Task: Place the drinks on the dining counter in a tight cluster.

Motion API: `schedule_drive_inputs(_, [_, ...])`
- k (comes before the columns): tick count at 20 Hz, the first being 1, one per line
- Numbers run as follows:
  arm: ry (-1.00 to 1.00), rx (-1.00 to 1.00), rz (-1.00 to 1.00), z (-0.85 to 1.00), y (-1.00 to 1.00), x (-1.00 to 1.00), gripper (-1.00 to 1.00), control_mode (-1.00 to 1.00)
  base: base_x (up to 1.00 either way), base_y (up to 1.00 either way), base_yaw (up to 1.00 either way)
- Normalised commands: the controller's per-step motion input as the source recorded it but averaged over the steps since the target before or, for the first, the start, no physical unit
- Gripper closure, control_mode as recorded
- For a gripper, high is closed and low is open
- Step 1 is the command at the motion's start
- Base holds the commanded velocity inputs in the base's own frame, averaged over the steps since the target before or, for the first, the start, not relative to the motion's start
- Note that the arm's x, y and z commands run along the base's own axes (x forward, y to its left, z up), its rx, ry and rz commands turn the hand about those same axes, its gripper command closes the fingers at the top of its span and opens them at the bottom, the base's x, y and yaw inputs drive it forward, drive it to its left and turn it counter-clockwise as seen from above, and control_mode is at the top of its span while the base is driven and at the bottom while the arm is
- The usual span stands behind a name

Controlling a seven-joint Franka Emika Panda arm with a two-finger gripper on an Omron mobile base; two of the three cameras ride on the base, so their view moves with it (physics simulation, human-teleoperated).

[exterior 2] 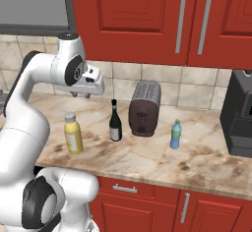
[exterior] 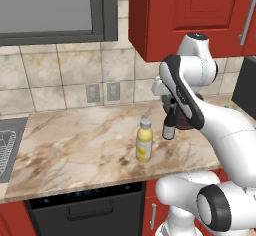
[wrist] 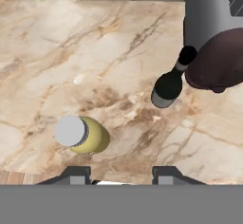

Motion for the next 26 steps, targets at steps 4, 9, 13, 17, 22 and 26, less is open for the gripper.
schedule_drive_inputs(4, [0.01,0.01,0.00,-0.12,0.00,-0.39,-1.00,-1.00,0.00,0.00,0.00])
schedule_drive_inputs(9, [0.08,0.00,0.01,-0.25,0.03,-0.40,-1.00,-1.00,0.00,0.00,0.00])
schedule_drive_inputs(13, [0.05,0.00,0.04,-0.38,0.25,-0.18,-1.00,-1.00,0.00,0.00,0.00])
schedule_drive_inputs(17, [0.00,0.00,0.04,-0.19,0.44,0.01,-1.00,-1.00,0.00,0.00,0.00])
schedule_drive_inputs(22, [0.00,0.00,0.00,-0.03,0.48,0.28,-1.00,-1.00,0.00,0.00,0.00])
schedule_drive_inputs(26, [0.01,0.00,0.00,0.00,0.22,0.40,-1.00,-1.00,0.00,0.00,0.00])
